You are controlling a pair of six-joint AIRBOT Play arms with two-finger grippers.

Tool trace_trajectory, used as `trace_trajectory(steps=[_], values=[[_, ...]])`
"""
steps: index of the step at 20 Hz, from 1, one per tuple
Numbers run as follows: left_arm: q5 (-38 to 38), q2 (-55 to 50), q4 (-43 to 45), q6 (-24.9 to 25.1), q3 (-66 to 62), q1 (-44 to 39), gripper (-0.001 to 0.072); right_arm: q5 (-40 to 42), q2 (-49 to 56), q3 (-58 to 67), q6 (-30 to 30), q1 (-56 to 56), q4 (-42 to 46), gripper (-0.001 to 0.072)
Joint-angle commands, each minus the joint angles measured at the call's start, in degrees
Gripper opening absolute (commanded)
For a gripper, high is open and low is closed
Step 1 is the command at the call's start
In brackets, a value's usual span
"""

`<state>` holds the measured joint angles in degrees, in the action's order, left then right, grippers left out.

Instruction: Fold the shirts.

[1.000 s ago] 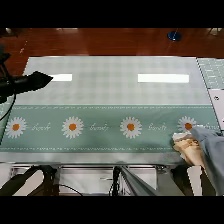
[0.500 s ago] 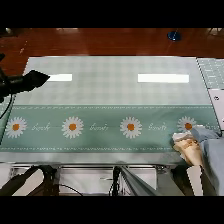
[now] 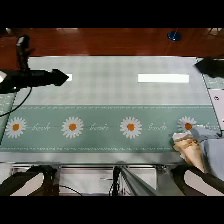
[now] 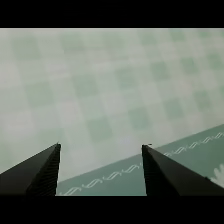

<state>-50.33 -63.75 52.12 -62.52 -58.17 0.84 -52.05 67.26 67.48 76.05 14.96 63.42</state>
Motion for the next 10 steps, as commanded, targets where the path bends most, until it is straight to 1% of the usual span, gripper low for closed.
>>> trace_trajectory(steps=[1, 2, 3, 4, 5, 6, 8, 10], values=[[-2.8, -0.7, 27.1, -20.3, -2.6, -8.9, 0.0598, -16.4, 4.7, 2.3, 5.8, -13.7, 21.5, 0.0329], [-5.0, -1.5, 30.7, -23.0, -2.6, -10.2, 0.0598, -19.0, 4.9, 2.3, 5.9, -14.9, 25.4, 0.0333], [-7.6, -2.7, 32.6, -24.4, -2.6, -11.2, 0.0598, -20.9, 4.9, 2.3, 6.1, -15.4, 27.6, 0.0337], [-9.4, -4.0, 33.1, -24.4, -2.6, -12.0, 0.0598, -22.3, 4.9, 2.3, 6.0, -15.4, 28.3, 0.0362], [-10.4, -5.4, 33.1, -24.4, -2.6, -12.7, 0.0599, -23.1, 4.9, 2.3, 6.1, -15.1, 28.6, 0.0443], [-10.4, -6.5, 33.2, -24.4, -2.6, -13.5, 0.0598, -23.2, 4.9, 2.3, 6.3, -15.1, 28.7, 0.0479], [-8.4, -8.2, 33.2, -24.7, -3.1, -14.6, 0.0600, -22.7, 4.9, 2.3, 6.3, -15.1, 29.7, 0.0478], [-2.4, -8.4, 33.2, -25.9, -3.5, -14.7, 0.0602, -21.1, 4.9, 2.3, 6.2, -15.1, 29.7, 0.0477]])
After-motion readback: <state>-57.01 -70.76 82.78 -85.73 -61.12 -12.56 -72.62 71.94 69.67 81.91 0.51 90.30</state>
